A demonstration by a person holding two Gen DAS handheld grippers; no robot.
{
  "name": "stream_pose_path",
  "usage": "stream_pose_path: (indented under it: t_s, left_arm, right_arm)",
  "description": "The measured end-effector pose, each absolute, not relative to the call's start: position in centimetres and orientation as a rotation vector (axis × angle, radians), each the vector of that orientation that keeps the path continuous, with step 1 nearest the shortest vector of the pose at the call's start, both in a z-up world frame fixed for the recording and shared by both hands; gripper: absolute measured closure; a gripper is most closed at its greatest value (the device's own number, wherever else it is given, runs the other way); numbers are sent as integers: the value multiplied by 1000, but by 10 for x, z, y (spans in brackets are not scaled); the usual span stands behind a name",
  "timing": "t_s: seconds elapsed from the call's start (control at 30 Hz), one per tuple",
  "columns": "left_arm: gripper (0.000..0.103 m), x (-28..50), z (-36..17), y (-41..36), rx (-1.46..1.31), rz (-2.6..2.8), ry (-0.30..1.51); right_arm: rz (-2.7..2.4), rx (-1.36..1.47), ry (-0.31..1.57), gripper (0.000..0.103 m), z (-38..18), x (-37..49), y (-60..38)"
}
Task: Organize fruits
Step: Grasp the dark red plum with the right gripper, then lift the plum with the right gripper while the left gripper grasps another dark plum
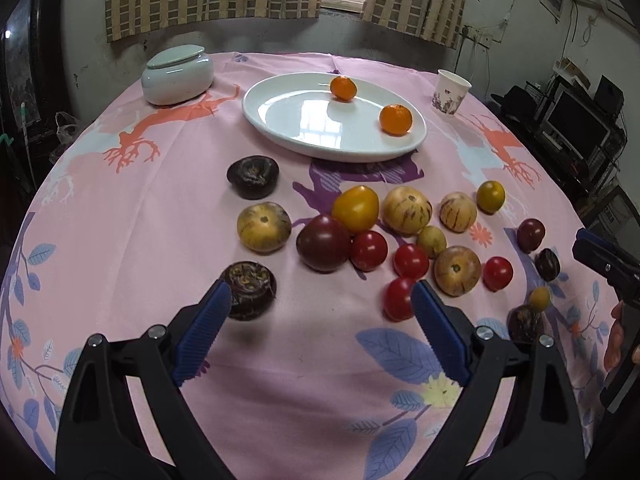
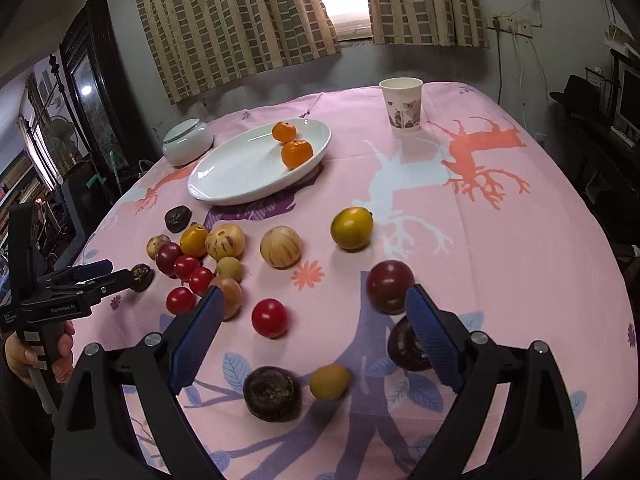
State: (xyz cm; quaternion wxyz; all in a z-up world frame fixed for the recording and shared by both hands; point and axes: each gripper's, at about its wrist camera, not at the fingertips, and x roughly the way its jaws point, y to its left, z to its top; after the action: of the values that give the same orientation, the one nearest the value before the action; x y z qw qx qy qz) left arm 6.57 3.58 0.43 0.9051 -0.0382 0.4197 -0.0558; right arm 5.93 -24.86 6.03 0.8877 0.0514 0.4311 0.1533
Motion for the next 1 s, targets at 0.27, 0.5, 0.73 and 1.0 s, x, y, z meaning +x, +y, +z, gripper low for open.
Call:
stream_pose_path:
  t_s: [0.27,0.5,0.73,1.0]
  left_arm:
    - [10,58,-7,20,-5,-132,870]
    - [10,65,-17,23,-31,-138,903]
    - [10,72,-15,26,-27,-147,908]
    - [19,86,-17,19,-21,-171,916]
  right_arm:
    - [236,-130,932,11,39,65,-244]
    - [239,-209,1025,28,22,99,-235]
    - [189,-126,1061,60,6,118,-249]
    - [222,-44,1050,65,6,121,-263]
